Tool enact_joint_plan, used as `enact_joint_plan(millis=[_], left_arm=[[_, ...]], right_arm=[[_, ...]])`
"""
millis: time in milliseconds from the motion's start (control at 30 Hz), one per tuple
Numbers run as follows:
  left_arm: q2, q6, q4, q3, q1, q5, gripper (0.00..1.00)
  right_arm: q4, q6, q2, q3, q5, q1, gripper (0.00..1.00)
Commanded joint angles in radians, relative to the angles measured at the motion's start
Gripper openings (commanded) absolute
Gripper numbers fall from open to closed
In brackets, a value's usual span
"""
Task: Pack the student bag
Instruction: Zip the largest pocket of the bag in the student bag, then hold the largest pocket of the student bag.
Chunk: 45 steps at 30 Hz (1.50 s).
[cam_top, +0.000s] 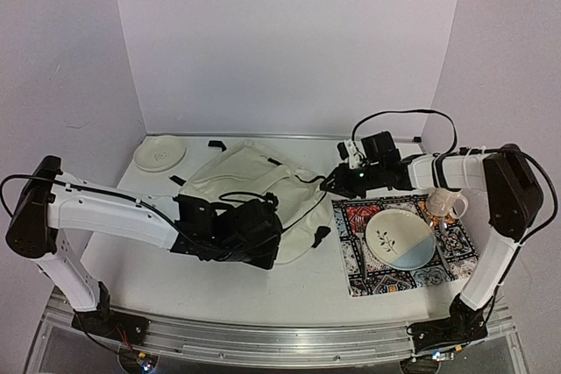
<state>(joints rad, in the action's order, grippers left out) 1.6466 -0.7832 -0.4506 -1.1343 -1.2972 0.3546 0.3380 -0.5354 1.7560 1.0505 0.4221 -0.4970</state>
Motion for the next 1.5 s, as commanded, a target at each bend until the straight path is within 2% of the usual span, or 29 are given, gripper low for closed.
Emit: enact_joint_plan(millis=[0, 100, 167, 400, 633, 1000, 1200, 1467], left_arm=[[0.006, 0.046, -0.060, -0.032, 0.029, 0.016, 0.00], [0.039, 0.076, -0.040, -0.070, 0.050, 0.002, 0.00], [0.054, 0.099, -0.016, -0.089, 0.055, -0.009, 0.00], [0.091, 0.132, 0.016, -0.122, 0.065, -0.043, 0.00], [0.081, 0.145, 0.020, -0.120, 0.078, -0.043, 0.00], [0.041, 0.183, 0.021, -0.133, 0.098, -0.039, 0.00], [0.010, 0.205, 0.018, -0.158, 0.098, -0.045, 0.00], [-0.003, 0.232, 0.018, -0.205, 0.098, -0.100, 0.00]], right_arm=[[0.027, -0.009, -0.033, -0.016, 0.013, 0.003, 0.37], [0.106, -0.089, -0.120, -0.140, 0.023, -0.032, 0.55], [0.149, -0.137, -0.180, -0.203, 0.016, -0.063, 0.63], [0.331, -0.352, -0.286, -0.378, -0.089, -0.223, 0.74], [0.413, -0.459, -0.240, -0.392, -0.165, -0.309, 0.76], [0.390, -0.530, -0.195, -0.394, -0.231, -0.374, 0.81], [0.390, -0.560, -0.214, -0.426, -0.279, -0.383, 0.85], [0.438, -0.567, -0.160, -0.387, -0.258, -0.388, 0.85]])
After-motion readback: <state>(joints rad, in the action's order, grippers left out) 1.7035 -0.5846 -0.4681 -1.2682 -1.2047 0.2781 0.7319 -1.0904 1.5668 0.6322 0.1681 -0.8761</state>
